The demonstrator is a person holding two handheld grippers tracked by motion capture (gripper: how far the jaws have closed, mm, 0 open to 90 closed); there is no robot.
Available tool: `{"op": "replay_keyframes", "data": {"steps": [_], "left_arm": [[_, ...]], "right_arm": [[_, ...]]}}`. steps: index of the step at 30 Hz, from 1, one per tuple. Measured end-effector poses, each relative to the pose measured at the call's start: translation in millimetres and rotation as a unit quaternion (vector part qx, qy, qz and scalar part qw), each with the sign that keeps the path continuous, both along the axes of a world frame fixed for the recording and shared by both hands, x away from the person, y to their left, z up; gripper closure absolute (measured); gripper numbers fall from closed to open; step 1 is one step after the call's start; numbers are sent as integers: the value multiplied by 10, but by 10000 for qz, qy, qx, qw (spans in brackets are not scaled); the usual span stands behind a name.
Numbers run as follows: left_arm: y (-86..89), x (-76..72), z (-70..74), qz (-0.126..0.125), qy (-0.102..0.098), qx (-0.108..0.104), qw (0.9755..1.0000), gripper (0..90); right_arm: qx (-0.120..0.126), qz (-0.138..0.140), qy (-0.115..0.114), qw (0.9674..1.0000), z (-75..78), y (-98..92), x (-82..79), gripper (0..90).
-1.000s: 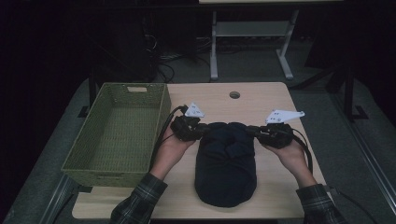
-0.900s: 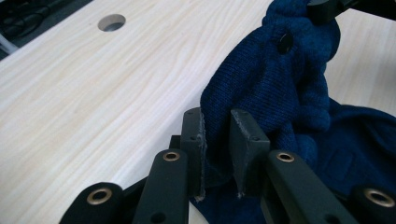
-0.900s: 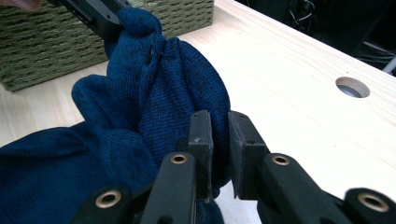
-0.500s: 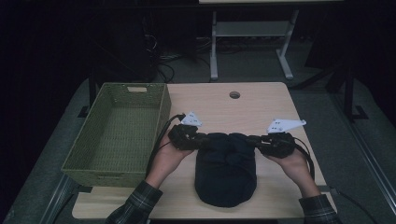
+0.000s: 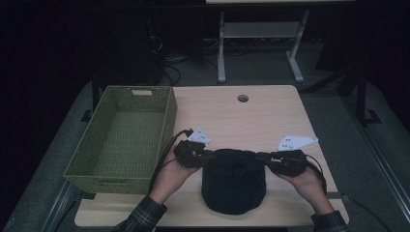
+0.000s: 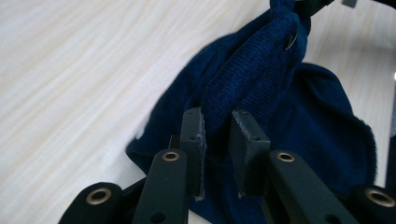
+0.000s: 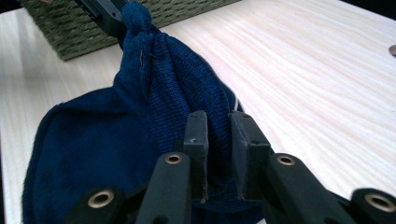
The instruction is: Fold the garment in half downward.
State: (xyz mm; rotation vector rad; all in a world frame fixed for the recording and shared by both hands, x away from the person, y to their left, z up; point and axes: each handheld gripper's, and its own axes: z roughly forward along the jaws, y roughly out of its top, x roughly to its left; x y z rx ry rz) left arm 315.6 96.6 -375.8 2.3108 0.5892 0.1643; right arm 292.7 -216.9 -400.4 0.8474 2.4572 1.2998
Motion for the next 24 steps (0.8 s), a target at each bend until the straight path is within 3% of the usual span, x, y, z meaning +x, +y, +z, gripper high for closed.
{"op": "replay_keyframes", "data": {"steps": [14,24], "left_arm": [[-3,-307,-194,-119,230,279,9993,785],[0,-434,-377,-191,499,454,9975,790]], "right_arm": [[-84,160,225,9996,-196,60,-350,747],[-213,315,483,9981,-393,128,-529,742]]}}
